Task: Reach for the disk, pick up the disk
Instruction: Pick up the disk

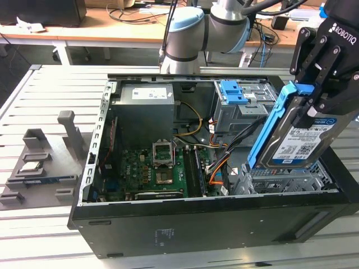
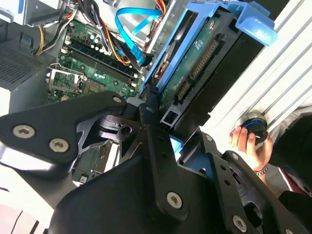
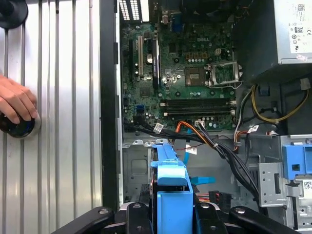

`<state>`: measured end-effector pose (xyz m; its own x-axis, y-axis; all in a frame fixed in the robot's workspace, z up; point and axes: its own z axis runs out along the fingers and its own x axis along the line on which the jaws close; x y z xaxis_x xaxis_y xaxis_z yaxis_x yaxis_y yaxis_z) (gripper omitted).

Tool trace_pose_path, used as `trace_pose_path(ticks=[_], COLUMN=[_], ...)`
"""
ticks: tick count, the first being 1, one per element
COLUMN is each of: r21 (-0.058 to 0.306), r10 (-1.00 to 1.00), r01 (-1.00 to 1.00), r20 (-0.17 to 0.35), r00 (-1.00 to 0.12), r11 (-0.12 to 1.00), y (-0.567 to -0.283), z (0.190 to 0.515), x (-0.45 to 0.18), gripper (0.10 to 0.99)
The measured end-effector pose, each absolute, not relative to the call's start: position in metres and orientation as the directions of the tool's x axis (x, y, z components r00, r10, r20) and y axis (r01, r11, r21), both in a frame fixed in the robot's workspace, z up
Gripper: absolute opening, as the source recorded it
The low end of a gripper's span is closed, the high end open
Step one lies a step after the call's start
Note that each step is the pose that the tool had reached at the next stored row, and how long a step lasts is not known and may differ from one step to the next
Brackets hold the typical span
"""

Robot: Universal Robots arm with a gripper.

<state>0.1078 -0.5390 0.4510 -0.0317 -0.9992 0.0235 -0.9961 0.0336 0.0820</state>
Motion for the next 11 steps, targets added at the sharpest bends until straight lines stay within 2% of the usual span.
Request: trace_pose_path(ticks=[11], r21=[0.082], r10=[-0.999], r01=[-0.996], r20=[0.033], r00=[-0.032], r11=[0.034], y=[-0.5358], z=[0.4494], x=[0.1097], gripper=[0.369])
